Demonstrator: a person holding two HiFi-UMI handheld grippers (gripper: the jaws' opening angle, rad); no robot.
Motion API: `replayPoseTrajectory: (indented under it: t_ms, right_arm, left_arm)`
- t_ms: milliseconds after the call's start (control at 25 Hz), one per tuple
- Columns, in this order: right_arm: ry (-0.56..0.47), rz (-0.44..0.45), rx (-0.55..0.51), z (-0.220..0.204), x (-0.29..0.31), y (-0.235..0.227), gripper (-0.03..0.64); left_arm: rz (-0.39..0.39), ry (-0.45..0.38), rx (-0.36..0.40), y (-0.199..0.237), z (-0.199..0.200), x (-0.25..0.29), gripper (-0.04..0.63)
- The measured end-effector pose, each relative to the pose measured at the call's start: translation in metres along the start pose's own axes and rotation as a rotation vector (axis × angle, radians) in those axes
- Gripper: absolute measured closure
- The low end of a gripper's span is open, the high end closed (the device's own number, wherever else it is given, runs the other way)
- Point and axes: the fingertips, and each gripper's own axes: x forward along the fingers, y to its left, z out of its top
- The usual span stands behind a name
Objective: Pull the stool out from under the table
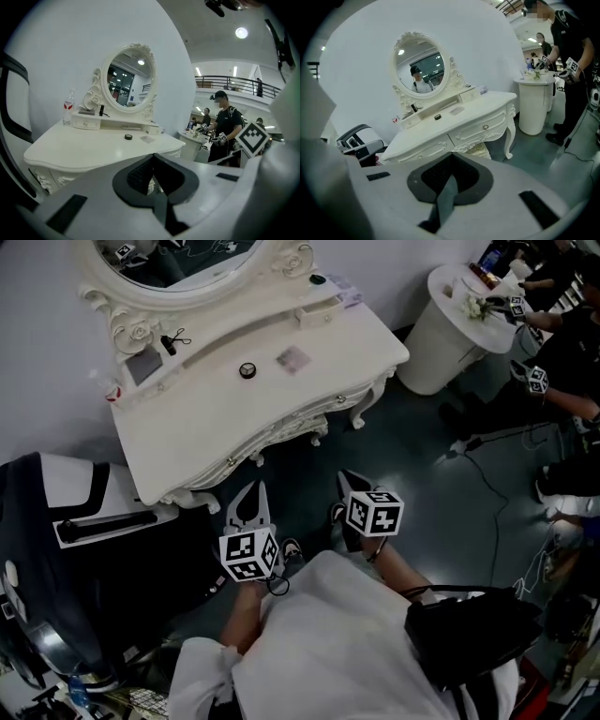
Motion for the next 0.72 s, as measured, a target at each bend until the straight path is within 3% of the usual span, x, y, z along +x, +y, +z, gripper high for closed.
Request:
replayPoseTrajectory:
  t_ms: [320,720]
  right_arm:
    - [0.056,0.046,-0.058,0.028,0.021,-0.045,0.618]
    - [0.077,0.086,-0.036,0.044,0.081,-0.085,0.618]
  left_arm:
    - [0.051,0.002,-0.016,-0.035,-0.002,0.037,0.586]
    - [0.104,0.071,-0.031,-0.040,-0.044,0.097,0.586]
